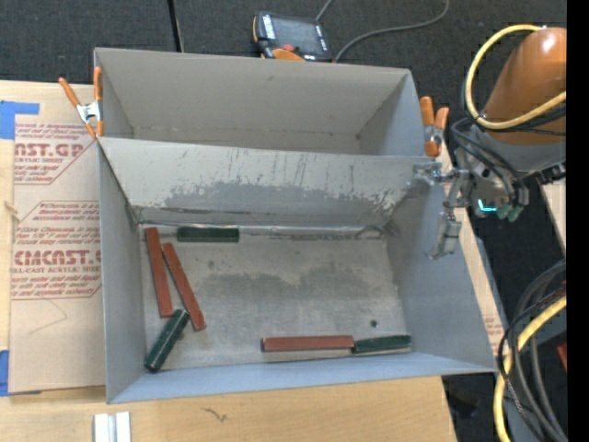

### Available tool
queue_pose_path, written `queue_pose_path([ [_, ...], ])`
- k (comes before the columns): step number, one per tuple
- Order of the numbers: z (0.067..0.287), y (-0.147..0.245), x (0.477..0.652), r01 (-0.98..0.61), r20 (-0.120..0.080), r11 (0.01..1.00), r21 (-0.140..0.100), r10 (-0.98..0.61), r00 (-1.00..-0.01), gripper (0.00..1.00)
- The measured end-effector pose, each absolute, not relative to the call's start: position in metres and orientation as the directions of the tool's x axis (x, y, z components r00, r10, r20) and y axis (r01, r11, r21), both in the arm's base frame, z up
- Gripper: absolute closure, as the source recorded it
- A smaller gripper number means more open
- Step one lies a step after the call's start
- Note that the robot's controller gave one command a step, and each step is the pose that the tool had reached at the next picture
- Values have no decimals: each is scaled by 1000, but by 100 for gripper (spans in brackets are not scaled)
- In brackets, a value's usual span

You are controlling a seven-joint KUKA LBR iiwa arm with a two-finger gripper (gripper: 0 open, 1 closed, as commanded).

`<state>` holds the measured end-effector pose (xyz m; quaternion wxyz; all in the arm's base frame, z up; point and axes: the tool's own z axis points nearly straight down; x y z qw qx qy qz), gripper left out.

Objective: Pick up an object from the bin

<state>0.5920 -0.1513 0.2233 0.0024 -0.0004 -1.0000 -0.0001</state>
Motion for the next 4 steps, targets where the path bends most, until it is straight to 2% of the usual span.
queue_pose_path([
  [1, 111, -146, 562, 24, 7, 1000, 1, 24, -1000, 0],
  [2, 70, -129, 486, -46, -2, 999, 0, -46, -999, 0],
  [3, 70, -98, 483, 146, -3, 989, 0, 146, -989, 0],
  [4, 71, -20, 493, -59, -1, 998, 2, -59, -998, 0],
])
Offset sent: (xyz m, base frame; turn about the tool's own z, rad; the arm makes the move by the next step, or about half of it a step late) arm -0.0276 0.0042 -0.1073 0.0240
